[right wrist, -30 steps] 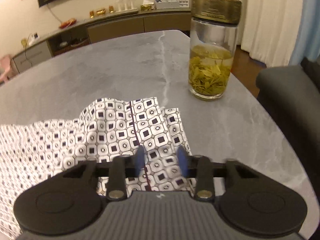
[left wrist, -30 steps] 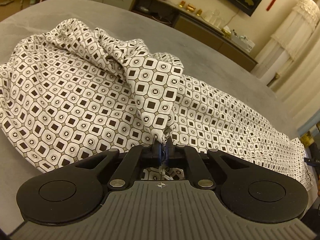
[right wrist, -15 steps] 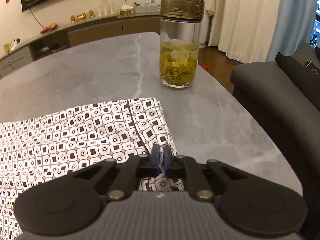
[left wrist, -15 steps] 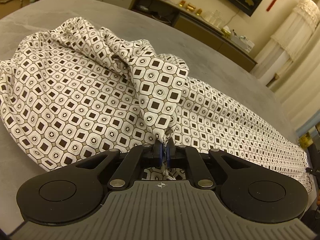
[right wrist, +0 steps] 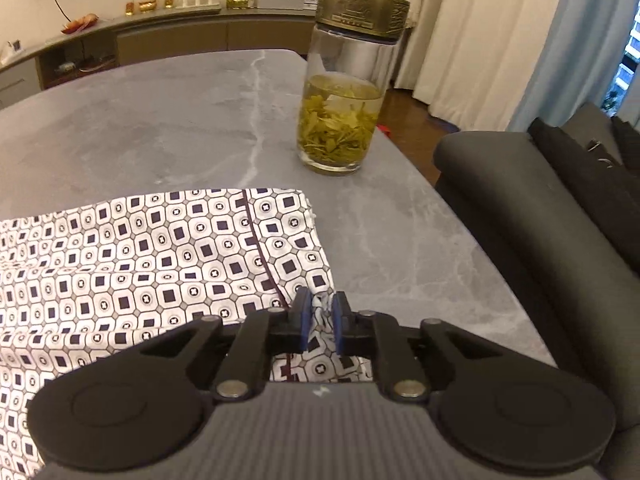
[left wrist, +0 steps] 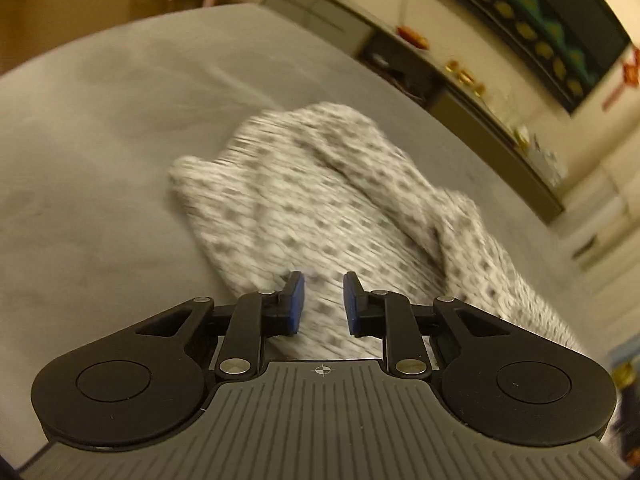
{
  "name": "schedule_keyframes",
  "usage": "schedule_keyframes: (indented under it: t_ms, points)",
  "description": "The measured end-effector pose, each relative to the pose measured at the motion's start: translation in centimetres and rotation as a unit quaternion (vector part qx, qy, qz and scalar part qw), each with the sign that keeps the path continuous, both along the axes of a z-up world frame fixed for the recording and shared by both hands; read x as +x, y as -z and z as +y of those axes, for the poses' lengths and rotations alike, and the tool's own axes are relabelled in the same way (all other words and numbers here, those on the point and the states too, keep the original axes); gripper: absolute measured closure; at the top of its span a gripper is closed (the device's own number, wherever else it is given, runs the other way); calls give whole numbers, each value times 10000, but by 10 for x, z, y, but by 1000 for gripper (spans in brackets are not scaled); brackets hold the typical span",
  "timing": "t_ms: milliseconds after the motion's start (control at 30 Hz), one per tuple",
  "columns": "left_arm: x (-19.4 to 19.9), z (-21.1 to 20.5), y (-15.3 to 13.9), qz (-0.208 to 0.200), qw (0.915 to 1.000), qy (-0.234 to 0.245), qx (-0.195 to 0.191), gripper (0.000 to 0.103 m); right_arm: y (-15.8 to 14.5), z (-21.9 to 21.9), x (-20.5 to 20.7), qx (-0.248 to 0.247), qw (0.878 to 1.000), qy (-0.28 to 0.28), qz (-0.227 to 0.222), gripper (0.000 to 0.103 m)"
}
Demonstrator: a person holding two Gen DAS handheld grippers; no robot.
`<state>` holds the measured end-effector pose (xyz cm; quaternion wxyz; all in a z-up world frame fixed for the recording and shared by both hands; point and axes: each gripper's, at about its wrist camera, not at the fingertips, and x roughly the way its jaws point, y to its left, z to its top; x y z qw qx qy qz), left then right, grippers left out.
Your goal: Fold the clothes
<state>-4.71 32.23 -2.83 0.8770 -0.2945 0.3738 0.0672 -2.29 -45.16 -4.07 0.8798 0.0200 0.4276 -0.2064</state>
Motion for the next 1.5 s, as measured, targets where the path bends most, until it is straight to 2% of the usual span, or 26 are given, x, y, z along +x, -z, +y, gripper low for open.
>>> schedule_keyframes:
  t_ms: [33,167,200,267,300,367,467,500,567,633,733,833,900,1000,1067,1100,1133,1167,1233,1267,1300,1333,1367,1400,1467,1500]
  points:
    - [2,9,0,87,9999,-139,37,103,0,0,1,-53,10000,16,30,91]
    - [14,32,-10,201,9978,-556,303,103,1,1,6,-266,9995,82,152,87]
    - [15,31,-16,90,9979,-534,359,103,1,1,7,-306,9993,99,180,86]
    - [21,24,-22,-154,9994,-248,181,100,-5,-1,5,-307,9990,199,238,73]
    - [24,21,-25,-277,9996,-86,69,100,-14,0,-1,-416,9982,395,147,66]
    - [37,11,-23,-237,9995,171,90,97,-45,13,-23,-603,9960,577,-328,64]
    - [60,6,-10,106,9996,248,75,97,-88,61,-43,-517,9966,41,-638,61]
    - [64,9,-4,220,9997,113,94,103,-99,86,-41,-379,9965,-317,-675,61]
    - [64,19,-2,292,9993,-210,120,103,-122,145,-33,-16,9905,-1150,-749,56]
    - [63,24,-3,317,9978,-474,341,103,-139,211,-10,703,9728,-2077,-752,47]
    - [57,25,-9,144,9981,-382,471,103,-144,313,46,2074,9236,-3185,-504,43]
    - [49,29,-12,-80,9986,-201,476,94,-124,400,118,3123,8850,-3451,-88,41]
    - [41,38,-11,-146,9988,-152,441,95,-99,448,162,3316,8816,-3341,337,41]
    - [34,59,0,-184,9996,-190,-112,96,-60,488,208,3349,8853,-3068,997,41]
    - [30,71,4,-271,9984,-190,-456,96,-42,499,225,3545,8807,-2900,1207,44]
    - [30,75,3,-367,9975,-169,-583,96,-35,505,233,3624,8787,-2834,1279,65]
    - [29,78,1,-464,9963,-147,-710,96,-38,509,235,3620,8785,-2882,1187,95]
    - [29,81,0,-559,9948,-126,-837,96,-46,515,233,3590,8758,-3072,984,98]
    - [28,86,-6,-784,9911,-105,-1068,94,-84,530,210,3281,8691,-3697,185,99]
    - [27,88,-8,-905,9890,-125,-1162,93,-110,541,185,3016,8527,-4256,-291,99]
    - [26,92,-9,-1009,9867,-164,-1265,87,-132,554,155,2791,8234,-4900,-629,99]
    - [24,97,-9,-1077,9842,-216,-1385,80,-144,570,124,2544,7918,-5501,-756,99]
    - [23,101,-7,-1091,9820,-285,-1519,76,-145,588,99,2161,7714,-5939,-736,99]
    - [22,104,-4,-1089,9795,-360,-1654,72,-144,604,77,1782,7525,-6300,-713,94]
    - [20,110,1,-1041,9755,-463,-1881,72,-122,624,55,1159,7513,-6465,-645,78]
    - [18,110,2,-1021,9747,-475,-1933,70,-111,626,54,1066,7582,-6408,-570,65]
